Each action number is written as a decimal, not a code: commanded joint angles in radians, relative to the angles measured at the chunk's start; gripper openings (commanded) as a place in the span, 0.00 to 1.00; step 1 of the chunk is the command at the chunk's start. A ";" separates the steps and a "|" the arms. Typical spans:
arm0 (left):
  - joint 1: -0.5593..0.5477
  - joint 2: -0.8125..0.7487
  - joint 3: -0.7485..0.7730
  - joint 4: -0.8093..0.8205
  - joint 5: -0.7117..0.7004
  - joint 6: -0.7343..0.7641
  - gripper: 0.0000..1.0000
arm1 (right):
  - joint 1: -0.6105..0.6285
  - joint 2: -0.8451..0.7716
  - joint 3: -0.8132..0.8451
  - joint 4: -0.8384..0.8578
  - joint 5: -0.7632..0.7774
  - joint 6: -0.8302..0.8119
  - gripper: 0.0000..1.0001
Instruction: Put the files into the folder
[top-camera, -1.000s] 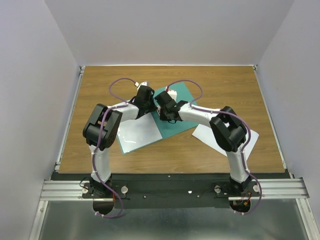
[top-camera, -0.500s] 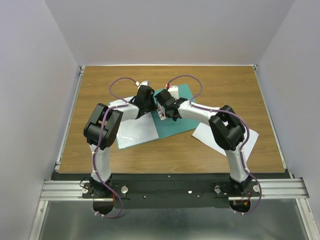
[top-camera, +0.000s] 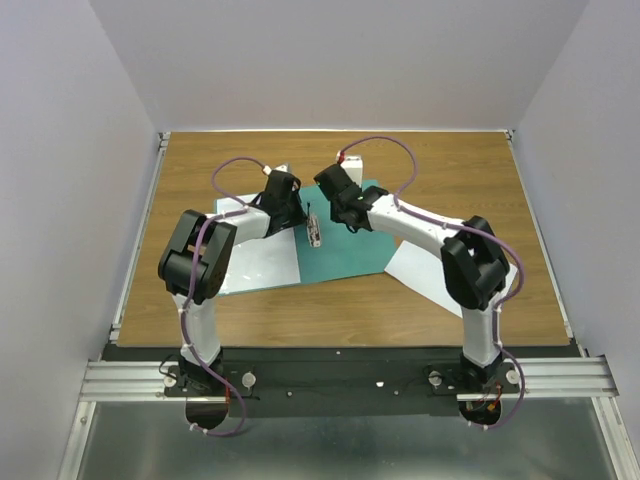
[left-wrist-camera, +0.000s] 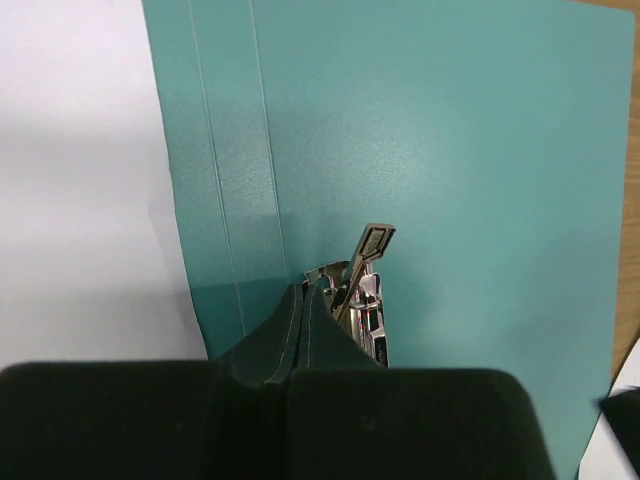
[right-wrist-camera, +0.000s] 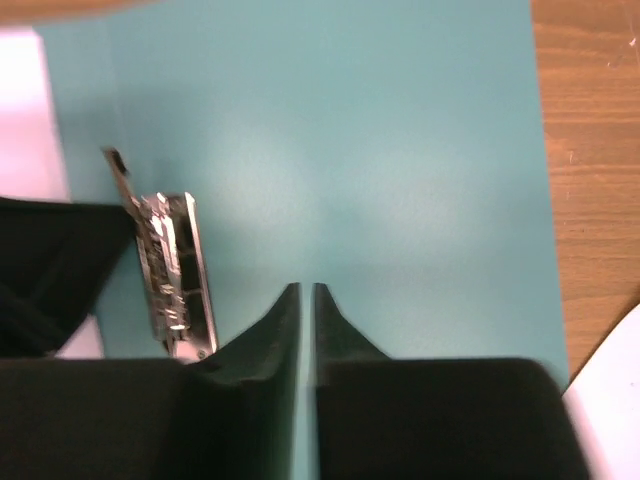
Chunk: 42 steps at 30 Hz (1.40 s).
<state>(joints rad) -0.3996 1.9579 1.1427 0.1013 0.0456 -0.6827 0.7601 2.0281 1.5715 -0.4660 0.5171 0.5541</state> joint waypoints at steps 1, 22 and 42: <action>0.019 -0.100 -0.031 -0.127 -0.009 -0.003 0.00 | -0.011 -0.133 -0.011 0.004 -0.048 0.055 0.28; 0.044 -0.456 -0.127 -0.224 -0.086 -0.035 0.70 | -0.160 -0.765 -0.456 0.009 -0.161 0.161 1.00; -0.087 -0.450 -0.390 0.133 0.177 -0.044 0.75 | -0.216 -0.361 -0.590 0.369 -0.813 0.176 0.99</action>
<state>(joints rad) -0.4808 1.4277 0.6659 0.1364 0.1833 -0.7345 0.5449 1.5322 0.9749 -0.2104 -0.0925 0.7090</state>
